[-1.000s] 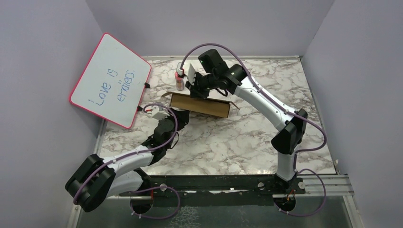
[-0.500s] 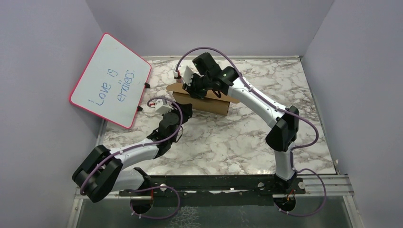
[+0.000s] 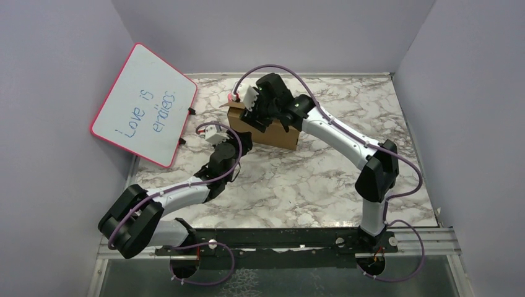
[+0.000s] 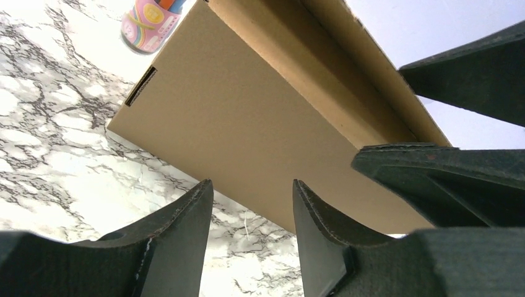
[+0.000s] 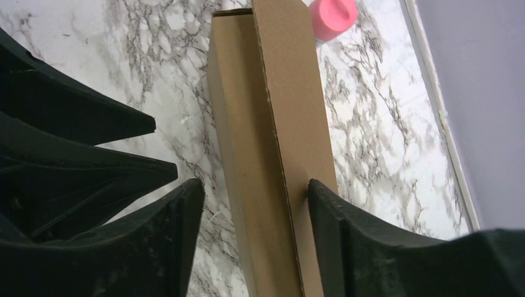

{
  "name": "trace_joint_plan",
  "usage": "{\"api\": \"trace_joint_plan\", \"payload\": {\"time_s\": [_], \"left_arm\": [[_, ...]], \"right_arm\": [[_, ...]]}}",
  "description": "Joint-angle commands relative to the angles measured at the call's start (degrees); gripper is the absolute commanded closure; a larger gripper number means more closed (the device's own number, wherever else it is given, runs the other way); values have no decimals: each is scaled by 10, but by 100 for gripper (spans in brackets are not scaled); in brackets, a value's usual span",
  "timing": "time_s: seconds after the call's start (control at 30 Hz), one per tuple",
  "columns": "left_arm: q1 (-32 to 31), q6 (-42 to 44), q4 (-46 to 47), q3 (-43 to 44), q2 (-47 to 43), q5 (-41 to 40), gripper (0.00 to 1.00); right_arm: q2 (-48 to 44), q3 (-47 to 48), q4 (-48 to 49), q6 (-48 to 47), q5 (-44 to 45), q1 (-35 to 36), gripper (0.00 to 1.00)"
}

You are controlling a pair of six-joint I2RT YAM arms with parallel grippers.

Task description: Fold the paper box

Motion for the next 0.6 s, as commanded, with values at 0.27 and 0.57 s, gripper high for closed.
{"api": "trace_joint_plan", "payload": {"time_s": [0.27,0.57], "left_arm": [[44,67,-45,15,-77,60,48],[163,138,-284,140,-124,196,40]], "right_arm": [[-118,-103,111,65,129,-11,16],[-218,-189,137,145,167,-53,10]]}}
